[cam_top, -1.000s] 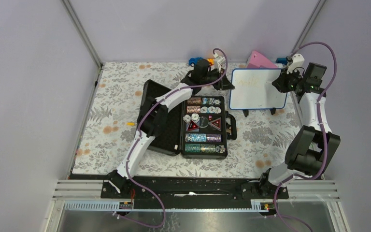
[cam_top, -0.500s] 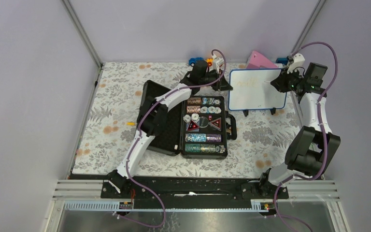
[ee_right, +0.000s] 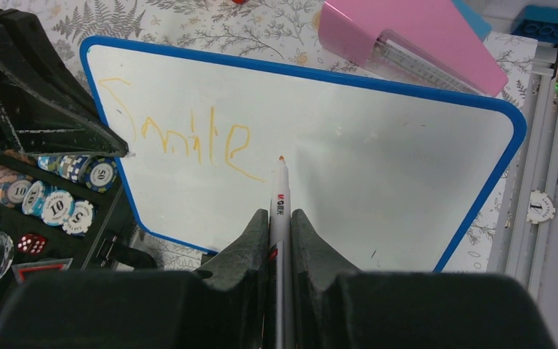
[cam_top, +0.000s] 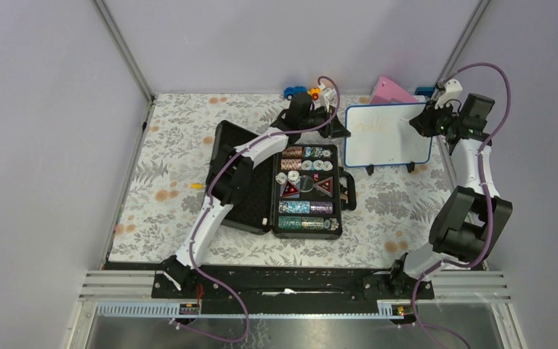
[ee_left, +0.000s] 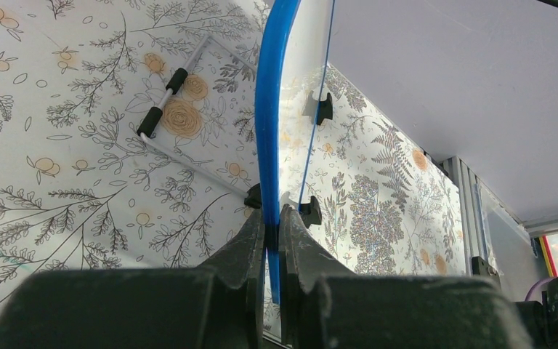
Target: Write a sentence on the whiteboard
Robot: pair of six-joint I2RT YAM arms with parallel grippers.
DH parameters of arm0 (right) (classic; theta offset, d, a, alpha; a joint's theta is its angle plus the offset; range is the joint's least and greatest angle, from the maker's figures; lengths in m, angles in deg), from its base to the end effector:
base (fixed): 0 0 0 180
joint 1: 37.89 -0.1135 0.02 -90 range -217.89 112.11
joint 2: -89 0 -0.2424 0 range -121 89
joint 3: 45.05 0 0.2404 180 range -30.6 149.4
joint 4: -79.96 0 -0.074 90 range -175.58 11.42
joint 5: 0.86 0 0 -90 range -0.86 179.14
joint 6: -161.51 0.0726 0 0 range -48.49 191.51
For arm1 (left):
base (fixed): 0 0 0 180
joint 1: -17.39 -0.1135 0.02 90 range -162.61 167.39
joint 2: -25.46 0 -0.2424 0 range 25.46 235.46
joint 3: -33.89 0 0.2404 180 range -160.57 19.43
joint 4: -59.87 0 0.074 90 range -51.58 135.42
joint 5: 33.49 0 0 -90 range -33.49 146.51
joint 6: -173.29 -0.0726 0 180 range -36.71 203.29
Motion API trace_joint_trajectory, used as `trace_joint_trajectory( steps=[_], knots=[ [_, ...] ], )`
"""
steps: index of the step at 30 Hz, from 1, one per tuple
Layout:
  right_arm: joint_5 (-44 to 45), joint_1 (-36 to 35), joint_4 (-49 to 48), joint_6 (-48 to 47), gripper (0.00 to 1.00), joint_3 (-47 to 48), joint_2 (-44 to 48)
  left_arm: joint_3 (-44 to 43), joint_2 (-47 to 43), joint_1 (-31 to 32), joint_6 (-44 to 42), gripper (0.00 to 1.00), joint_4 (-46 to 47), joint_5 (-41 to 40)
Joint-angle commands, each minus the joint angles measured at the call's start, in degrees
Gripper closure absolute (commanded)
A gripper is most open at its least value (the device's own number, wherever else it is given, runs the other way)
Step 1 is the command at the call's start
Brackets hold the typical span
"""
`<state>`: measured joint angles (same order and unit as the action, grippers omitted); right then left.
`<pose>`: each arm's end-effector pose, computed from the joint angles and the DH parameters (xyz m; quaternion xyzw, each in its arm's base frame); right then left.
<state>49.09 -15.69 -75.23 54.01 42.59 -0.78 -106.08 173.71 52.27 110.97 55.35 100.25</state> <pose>0.3647 -0.0984 0.2882 -0.1461 0.8075 0.1077 0.5612 0.4531 -0.3770 0.1784 0.2775 0.7093 -0.5494 0.3437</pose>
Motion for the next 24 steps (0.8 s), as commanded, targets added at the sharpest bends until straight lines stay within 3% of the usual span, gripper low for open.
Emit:
trace_joint_trajectory(
  steps=[1,24],
  knots=[
    [-0.1,0.2,-3.6,1.8,1.0,1.8,-2.3,0.9,-0.3,0.3,-2.3,1.0,0.0,-1.8],
    [2.9,-2.2,-3.6,-1.0,1.0,2.8,-2.8,1.5,-0.6,0.3,-2.1,1.0,0.1,-1.6]
  ],
)
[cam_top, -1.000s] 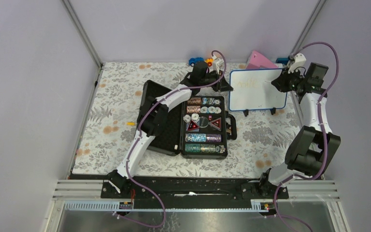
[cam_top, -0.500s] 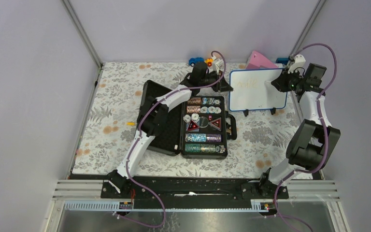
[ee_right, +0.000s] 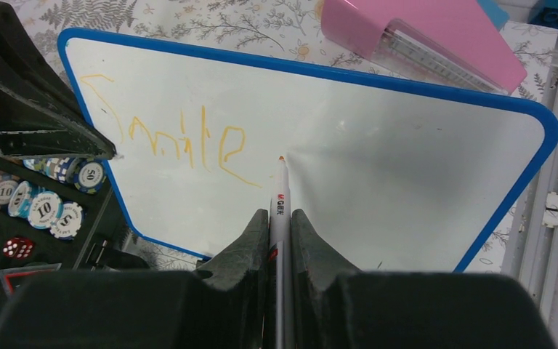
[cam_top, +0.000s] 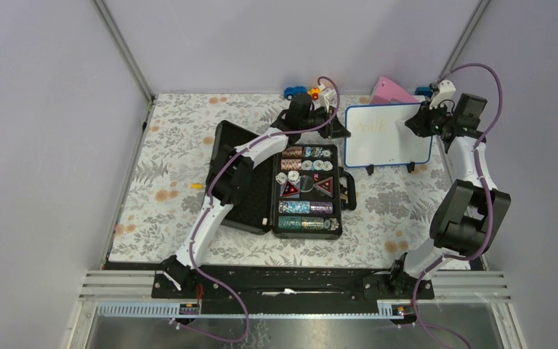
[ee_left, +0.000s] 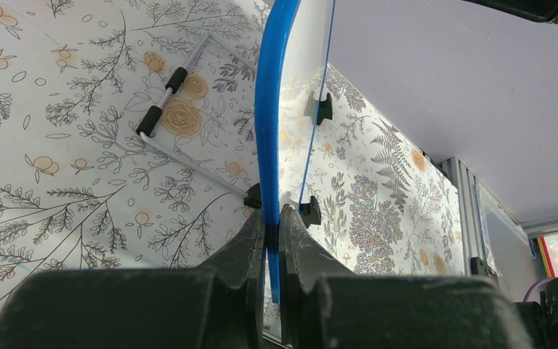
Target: Write a sentence on the whiteboard
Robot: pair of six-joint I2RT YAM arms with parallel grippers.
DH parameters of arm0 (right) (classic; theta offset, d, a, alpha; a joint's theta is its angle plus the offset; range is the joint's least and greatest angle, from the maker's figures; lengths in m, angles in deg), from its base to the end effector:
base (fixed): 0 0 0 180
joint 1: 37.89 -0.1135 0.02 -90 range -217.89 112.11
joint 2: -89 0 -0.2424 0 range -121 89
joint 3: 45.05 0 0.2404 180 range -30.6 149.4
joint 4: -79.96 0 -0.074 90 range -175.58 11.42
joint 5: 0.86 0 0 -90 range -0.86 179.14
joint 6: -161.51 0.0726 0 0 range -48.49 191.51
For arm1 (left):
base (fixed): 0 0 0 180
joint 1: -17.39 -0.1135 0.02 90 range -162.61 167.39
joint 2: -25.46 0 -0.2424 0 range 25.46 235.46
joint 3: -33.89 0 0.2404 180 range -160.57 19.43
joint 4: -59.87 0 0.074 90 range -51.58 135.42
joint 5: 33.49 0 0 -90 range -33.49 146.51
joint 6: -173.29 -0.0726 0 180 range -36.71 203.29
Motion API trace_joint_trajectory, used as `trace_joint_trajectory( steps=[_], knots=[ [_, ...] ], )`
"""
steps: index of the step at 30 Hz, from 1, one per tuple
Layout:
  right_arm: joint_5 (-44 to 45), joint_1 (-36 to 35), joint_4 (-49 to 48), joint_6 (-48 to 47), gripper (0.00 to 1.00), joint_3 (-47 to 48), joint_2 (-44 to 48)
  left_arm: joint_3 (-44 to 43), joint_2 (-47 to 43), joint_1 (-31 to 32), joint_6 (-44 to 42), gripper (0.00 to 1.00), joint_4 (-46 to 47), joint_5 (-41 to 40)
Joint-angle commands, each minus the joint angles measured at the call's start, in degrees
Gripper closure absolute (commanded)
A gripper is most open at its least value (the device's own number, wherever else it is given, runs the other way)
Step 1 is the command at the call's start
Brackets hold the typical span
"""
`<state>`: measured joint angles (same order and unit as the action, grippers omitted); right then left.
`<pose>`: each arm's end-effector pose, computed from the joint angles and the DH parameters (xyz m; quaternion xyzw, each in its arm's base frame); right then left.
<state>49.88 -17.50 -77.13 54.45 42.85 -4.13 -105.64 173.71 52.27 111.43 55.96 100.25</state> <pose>0.3792 -0.0919 0.2722 -0.1491 0.8126 0.1175 0.5510 0.4530 -0.3769 0.1770 0.2750 0.7095 -0.5511 0.3426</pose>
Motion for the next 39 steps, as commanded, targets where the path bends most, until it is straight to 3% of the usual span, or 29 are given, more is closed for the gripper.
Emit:
trace_joint_trajectory(
  steps=[1,39],
  knots=[
    [2.3,-0.4,-1.5,-1.5,1.0,2.7,0.4,1.1,-0.5,0.3,-2.6,1.0,-0.6,-1.6],
    [5.4,-2.2,-1.2,-3.2,1.0,3.7,-2.0,0.9,-0.3,0.3,-1.9,1.0,0.2,-1.5]
  ],
)
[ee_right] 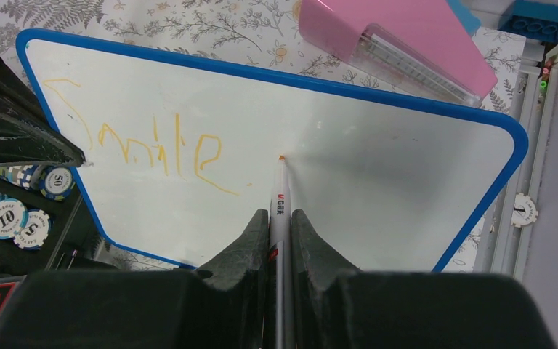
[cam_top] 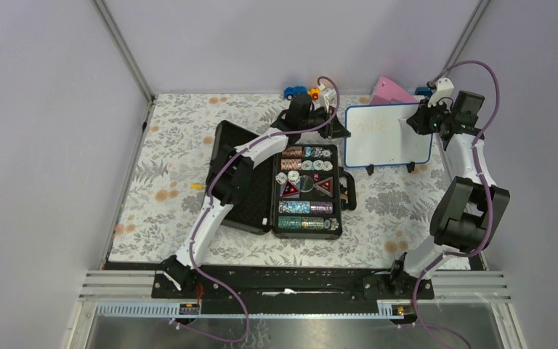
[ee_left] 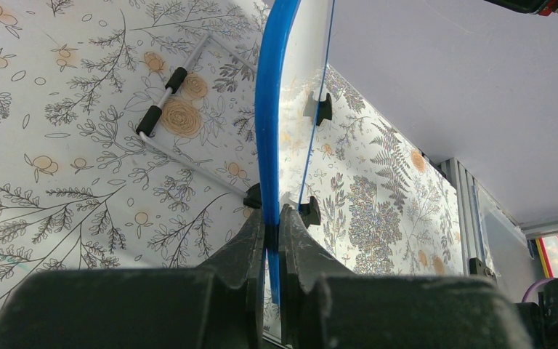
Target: Write a sentence on the whiteboard
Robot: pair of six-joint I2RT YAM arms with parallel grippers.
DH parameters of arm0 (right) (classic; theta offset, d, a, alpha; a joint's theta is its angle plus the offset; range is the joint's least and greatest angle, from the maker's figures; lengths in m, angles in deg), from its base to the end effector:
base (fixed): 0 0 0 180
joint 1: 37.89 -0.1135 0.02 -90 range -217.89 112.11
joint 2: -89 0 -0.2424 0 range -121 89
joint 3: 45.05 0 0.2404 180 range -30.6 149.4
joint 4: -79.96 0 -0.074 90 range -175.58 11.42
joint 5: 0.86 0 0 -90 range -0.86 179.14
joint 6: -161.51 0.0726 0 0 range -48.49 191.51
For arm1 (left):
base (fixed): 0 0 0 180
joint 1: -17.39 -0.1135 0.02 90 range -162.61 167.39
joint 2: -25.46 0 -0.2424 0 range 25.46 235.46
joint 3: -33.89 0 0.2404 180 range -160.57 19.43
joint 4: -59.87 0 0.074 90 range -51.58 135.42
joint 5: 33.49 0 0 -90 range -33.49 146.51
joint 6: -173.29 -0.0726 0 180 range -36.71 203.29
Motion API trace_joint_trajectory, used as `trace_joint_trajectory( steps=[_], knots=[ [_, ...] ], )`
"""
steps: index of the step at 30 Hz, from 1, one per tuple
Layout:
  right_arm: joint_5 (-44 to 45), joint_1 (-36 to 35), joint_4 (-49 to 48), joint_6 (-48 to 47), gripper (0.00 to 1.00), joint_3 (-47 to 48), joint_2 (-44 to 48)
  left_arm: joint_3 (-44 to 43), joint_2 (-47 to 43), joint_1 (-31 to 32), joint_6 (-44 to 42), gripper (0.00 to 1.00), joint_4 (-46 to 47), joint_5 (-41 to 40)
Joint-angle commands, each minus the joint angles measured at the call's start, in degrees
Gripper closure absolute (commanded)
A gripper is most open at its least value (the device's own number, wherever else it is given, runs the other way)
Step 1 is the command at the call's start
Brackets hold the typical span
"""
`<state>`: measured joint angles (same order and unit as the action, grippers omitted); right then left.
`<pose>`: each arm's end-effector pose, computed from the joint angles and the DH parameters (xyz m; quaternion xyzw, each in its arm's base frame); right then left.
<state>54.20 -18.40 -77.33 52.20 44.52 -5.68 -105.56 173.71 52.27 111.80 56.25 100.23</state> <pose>0.3884 -0.0934 0.2714 -0.1537 0.8171 0.0789 0.5500 0.4530 -0.3770 0.1771 0.2731 0.7093 -0.5524 0.3422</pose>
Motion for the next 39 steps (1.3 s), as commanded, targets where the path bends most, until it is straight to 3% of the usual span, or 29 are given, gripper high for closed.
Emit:
trace_joint_trajectory(
  steps=[1,39],
  knots=[
    [1.2,-1.5,-1.0,-1.0,1.0,2.1,-0.6,0.9,-0.4,0.3,-2.3,1.0,-0.1,-1.5],
    [2.2,-1.6,1.6,-5.2,1.0,-1.8,2.9,0.8,-0.2,0.3,-2.0,1.0,-0.1,-1.7]
  ],
)
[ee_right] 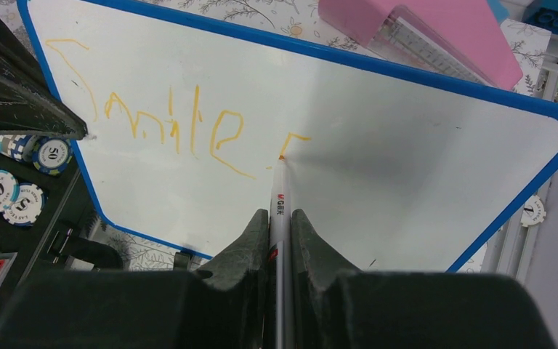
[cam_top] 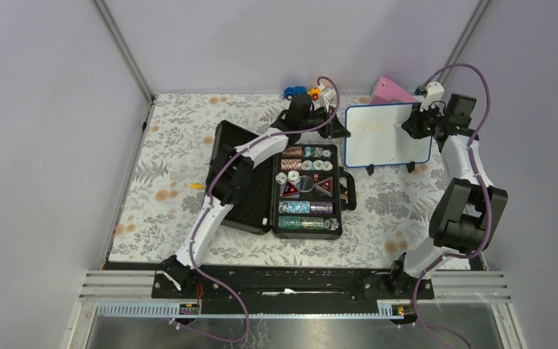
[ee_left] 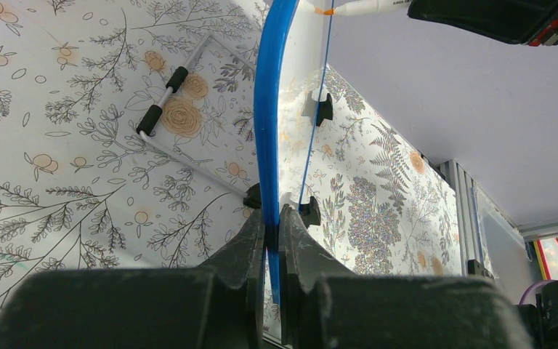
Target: Write a sentence on the whiteboard
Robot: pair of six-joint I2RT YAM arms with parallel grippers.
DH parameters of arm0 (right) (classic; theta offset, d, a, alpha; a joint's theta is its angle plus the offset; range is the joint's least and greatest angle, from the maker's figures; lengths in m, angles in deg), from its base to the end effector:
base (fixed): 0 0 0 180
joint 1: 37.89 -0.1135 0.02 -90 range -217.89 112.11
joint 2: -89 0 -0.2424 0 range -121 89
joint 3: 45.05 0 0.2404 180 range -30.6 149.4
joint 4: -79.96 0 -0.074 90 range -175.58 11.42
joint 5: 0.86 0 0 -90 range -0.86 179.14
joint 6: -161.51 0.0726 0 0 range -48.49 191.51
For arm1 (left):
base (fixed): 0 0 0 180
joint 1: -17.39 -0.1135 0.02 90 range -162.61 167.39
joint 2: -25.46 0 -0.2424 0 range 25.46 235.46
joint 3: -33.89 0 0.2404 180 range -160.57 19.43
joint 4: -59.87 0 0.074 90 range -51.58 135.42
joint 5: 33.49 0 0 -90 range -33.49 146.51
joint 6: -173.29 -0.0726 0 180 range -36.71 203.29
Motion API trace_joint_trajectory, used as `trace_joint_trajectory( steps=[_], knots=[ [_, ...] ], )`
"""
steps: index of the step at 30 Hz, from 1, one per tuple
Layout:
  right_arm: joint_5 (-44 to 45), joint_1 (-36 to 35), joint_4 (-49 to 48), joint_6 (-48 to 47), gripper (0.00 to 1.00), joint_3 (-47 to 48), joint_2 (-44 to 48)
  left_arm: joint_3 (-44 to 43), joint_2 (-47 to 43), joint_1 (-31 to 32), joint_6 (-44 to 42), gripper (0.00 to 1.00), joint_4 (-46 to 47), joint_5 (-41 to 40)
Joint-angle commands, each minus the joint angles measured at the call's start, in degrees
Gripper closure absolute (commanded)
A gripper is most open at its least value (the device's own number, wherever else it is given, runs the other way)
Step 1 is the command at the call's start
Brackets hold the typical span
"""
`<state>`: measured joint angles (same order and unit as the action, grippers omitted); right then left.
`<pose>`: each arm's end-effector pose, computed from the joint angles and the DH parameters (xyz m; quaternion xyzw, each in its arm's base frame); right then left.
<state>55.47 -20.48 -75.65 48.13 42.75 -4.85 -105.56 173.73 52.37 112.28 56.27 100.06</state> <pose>0.3853 -0.0787 0.2619 -0.1869 0.8221 0.0699 0.5332 0.4526 -0.3777 0.1769 0.2699 0.7107 -0.5534 0.3403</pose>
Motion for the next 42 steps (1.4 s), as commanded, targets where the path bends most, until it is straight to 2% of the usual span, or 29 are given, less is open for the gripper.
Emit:
trace_joint_trajectory(
  steps=[1,9,22,42],
  knots=[
    [1.1,0.7,-0.1,-1.1,1.0,0.1,2.0,0.8,-0.3,0.2,-2.4,1.0,-0.1,-1.6],
    [1.4,2.8,-0.1,-1.3,1.0,1.1,1.2,0.8,-0.3,0.2,-2.5,1.0,-0.1,-1.6],
    [-1.9,2.8,0.8,-1.1,1.0,-1.3,1.9,0.7,-0.3,0.2,-2.4,1.0,-0.1,-1.7],
    [-4.4,2.7,1.6,0.1,1.0,0.4,4.3,-0.1,0.1,0.2,-1.3,1.0,0.3,-1.8]
  ],
)
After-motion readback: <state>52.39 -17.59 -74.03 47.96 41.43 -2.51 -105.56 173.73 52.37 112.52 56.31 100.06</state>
